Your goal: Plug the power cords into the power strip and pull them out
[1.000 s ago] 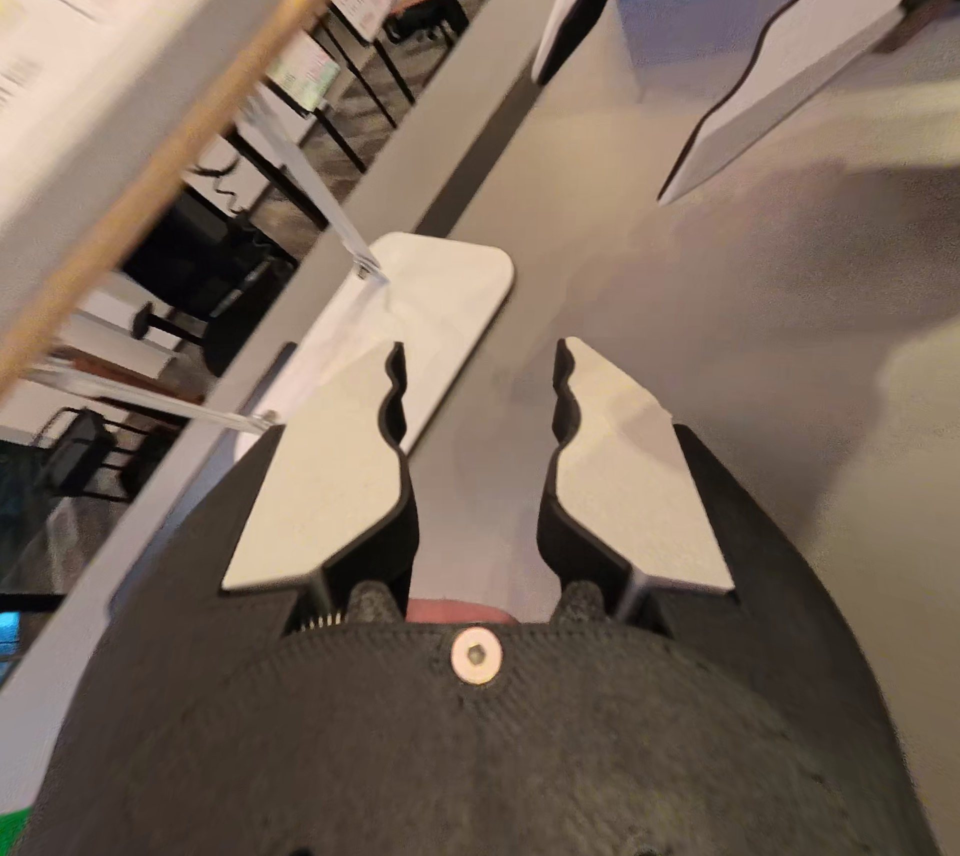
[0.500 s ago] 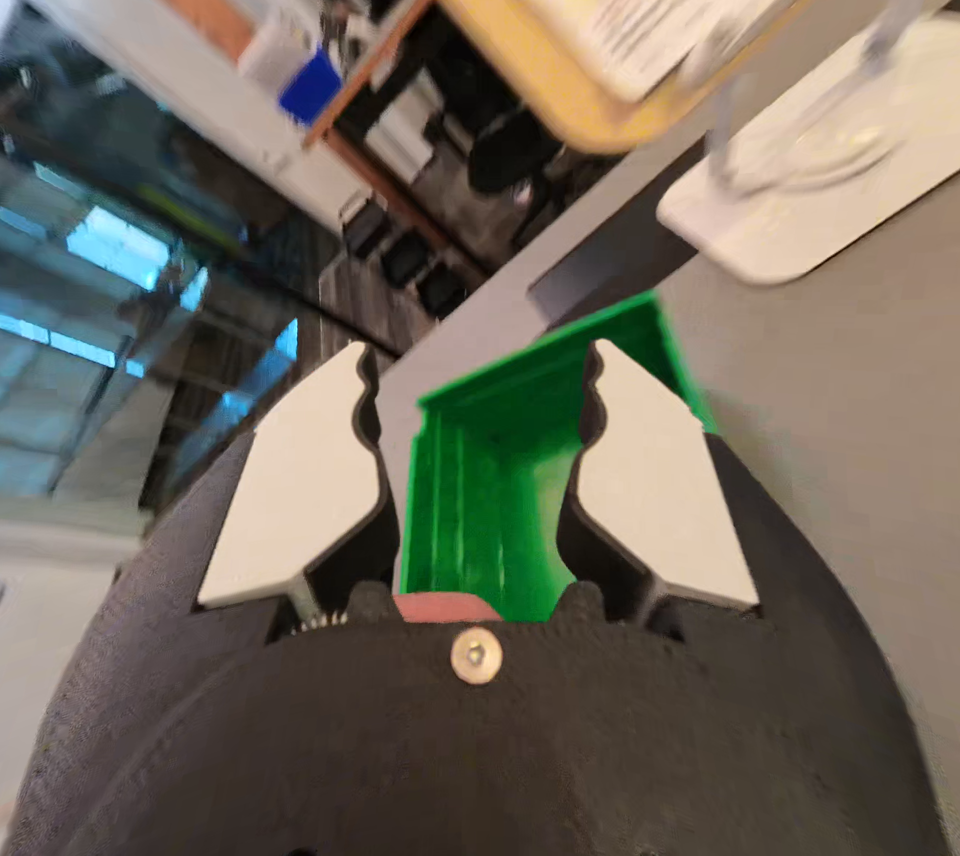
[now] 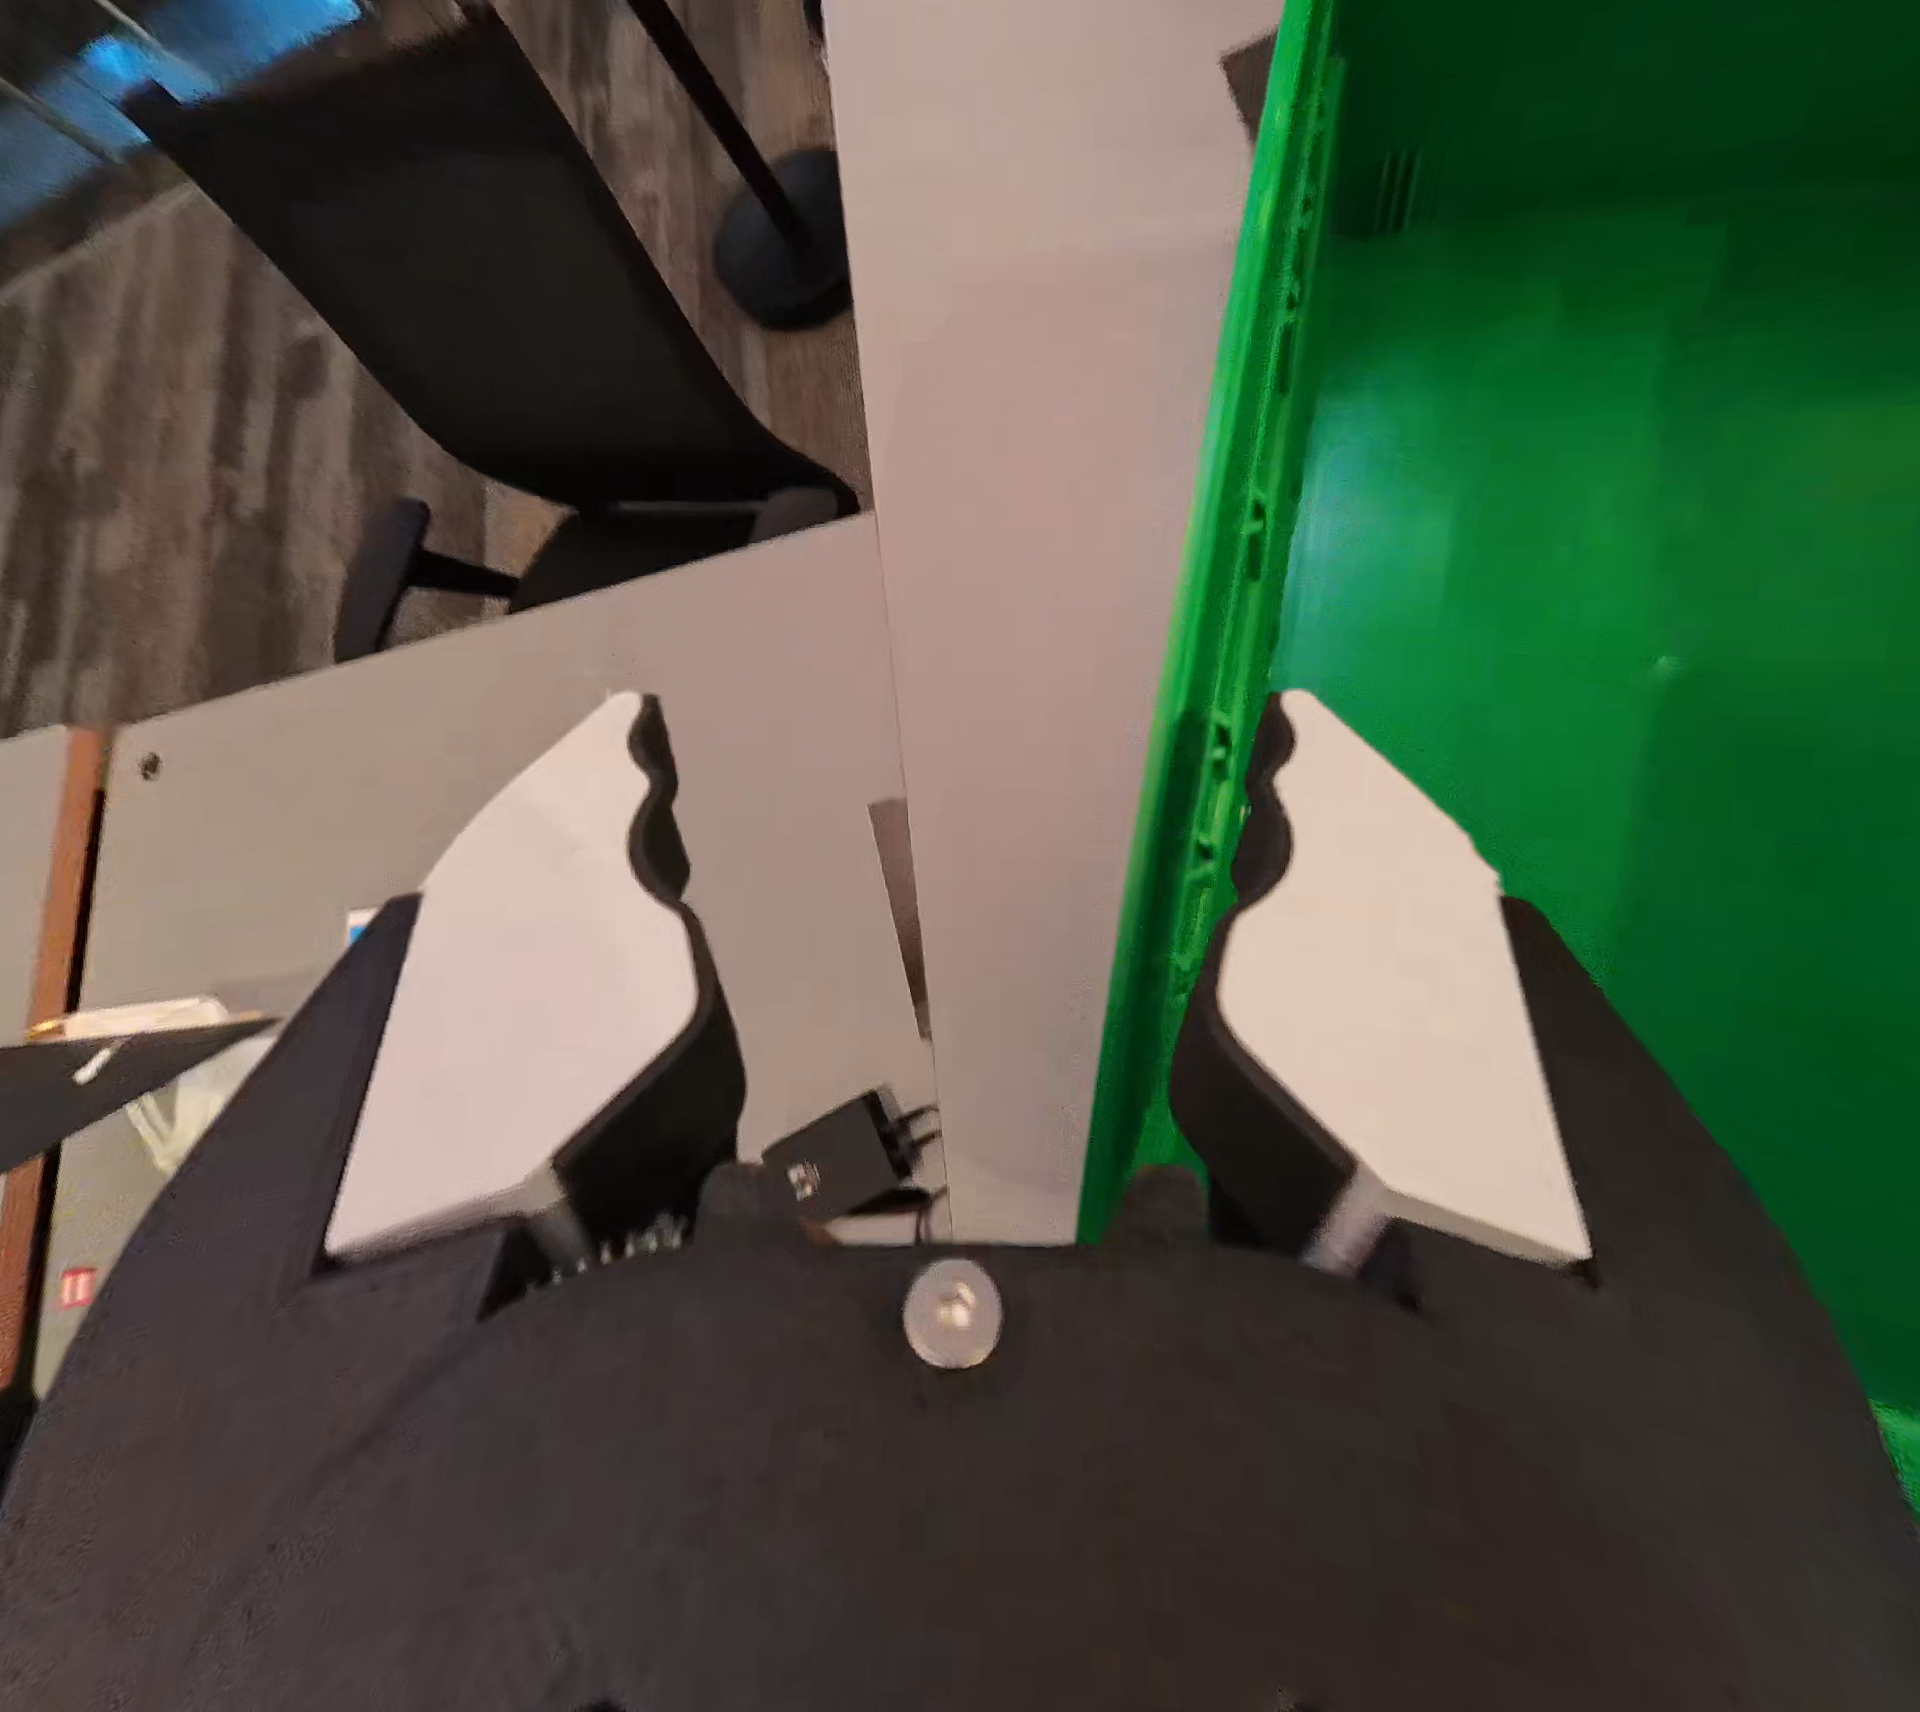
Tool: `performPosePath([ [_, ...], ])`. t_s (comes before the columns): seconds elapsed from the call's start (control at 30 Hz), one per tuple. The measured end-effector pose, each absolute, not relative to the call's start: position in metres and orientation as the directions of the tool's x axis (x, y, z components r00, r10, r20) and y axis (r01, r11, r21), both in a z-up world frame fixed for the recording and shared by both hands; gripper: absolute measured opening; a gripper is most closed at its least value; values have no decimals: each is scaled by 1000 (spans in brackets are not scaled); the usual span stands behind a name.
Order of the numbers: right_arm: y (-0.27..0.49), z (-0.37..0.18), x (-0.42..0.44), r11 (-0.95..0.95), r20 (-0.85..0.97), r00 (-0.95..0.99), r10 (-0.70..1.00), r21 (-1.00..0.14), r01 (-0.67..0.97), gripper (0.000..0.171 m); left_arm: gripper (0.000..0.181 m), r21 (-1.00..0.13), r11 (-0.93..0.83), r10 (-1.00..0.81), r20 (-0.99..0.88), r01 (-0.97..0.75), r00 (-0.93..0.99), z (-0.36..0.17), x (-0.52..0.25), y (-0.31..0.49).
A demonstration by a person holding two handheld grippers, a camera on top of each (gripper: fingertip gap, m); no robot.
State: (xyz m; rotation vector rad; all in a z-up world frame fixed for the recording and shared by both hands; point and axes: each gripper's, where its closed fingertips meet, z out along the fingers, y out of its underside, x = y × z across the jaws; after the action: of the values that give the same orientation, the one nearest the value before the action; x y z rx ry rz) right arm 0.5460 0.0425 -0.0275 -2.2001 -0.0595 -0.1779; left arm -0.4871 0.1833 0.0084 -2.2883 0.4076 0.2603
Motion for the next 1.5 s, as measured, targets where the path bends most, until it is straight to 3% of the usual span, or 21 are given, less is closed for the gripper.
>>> performPosePath([
  [0.1, 46, -28, 546, -576, 83, 996, -15, -815, 59, 70, 96, -633, -695, -242, -241, -341, 940, -15, -485, 181],
  [0.2, 47, -32, 536, -601, 34, 998, 46, -797, 55, 49, 88, -626, -706, -260, -206, -331, 943, -31, -484, 183],
  [0.33, 49, -32, 530, -609, 32, 997, 70, -791, 68, 39, 81, -649, -689, -296, -155, -322, 943, -38, -478, 187],
  [0.4, 49, -32, 530, -612, 30, 997, 67, -788, 65, 37, 63, -648, -692, -337, -100, -318, 936, -40, -470, 185],
  [0.47, 47, -30, 538, -611, 68, 997, 37, -788, 77, 18, 42, -650, -677, -385, -88, -346, 919, -41, -462, 184],
  [0.53, 47, -30, 541, -607, 67, 997, 27, -791, 70, 10, 18, -652, -661, -429, -78, -372, 900, -41, -452, 182],
  [0.6, 47, -30, 542, -612, 75, 997, 33, -787, 79, 4, 8, -668, -656, -415, -71, -352, 907, -39, -447, 183],
  [1.13, 41, -30, 509, -611, 42, 998, 38, -789, 57, 3, 5, -822, -549, -383, 87, -151, 920, -21, -411, 170],
  [1.5, 31, -30, 438, -626, 64, 990, 123, -769, 127, 3, 5, -895, -437, -353, 75, -93, 933, -2, -408, 142],
])
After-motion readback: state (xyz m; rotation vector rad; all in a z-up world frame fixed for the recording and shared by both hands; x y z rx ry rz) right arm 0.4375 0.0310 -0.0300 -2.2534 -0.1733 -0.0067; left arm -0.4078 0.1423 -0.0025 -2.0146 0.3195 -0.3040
